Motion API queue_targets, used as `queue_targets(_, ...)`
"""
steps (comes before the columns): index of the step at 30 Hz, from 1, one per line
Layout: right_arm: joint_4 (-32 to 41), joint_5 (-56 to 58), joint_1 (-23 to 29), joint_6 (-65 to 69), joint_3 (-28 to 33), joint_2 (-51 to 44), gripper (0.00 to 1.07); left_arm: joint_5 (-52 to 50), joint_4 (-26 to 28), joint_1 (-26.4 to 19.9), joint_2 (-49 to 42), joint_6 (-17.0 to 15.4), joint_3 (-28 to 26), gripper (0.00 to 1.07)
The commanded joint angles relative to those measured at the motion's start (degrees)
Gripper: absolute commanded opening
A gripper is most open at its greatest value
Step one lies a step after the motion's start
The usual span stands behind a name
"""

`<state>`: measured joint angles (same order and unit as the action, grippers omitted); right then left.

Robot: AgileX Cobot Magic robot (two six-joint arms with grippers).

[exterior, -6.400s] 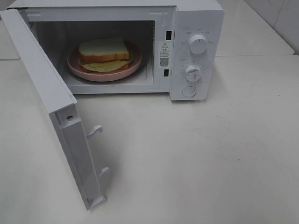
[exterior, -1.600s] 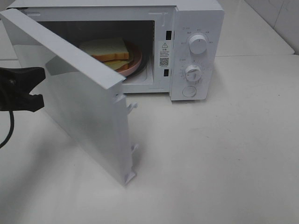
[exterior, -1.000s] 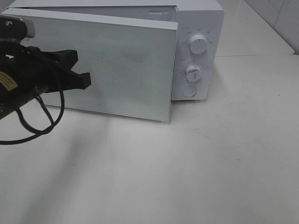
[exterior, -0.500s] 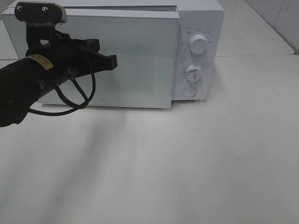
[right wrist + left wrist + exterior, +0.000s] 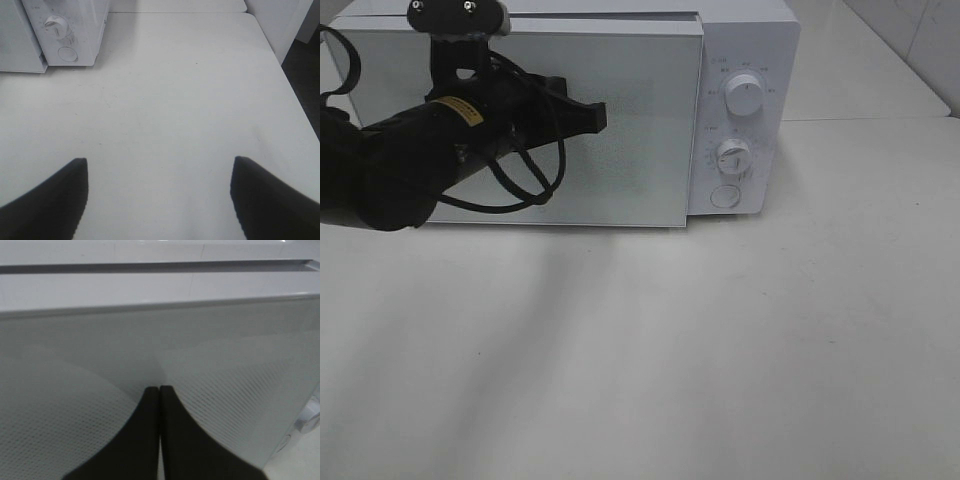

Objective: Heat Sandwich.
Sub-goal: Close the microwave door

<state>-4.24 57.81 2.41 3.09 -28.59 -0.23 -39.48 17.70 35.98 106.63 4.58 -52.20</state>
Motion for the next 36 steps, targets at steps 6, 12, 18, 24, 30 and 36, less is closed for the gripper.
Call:
queue_targets(6,0.23,-0.86,-0.4,-0.74,0.11,-1.55,0.75,0.23,1.78,0.97,2.98,0.06,-5.61,0.0)
queue_targets(12,0.23,-0.86,-0.4,-0.74,0.11,-1.55,0.75,2.06,2.18,1.49,5.9,0.06,-9.97,0.0)
queue_targets(18,0.23,-0.86,-0.4,-0.74,0.11,-1.55,0.75,2.69,4.13,1.49,7.91,1.6,-13.98,0.0)
queue_targets(24,0.23,-0.86,-0.4,-0.74,0.11,-1.55,0.75,3.27,5.61,1.43,8.54,2.86,-15.99,0.0)
queue_targets(30,0.23,-0.86,-0.34,-0.74,0.11,-1.55,0.75,5.27,5.61,1.49,8.54,2.86,-15.99,0.0)
queue_targets(36,0.23,-0.86,-0.34,-0.74,0.11,-1.55,0.75,5.39,5.61,1.49,8.54,2.86,-15.99,0.0)
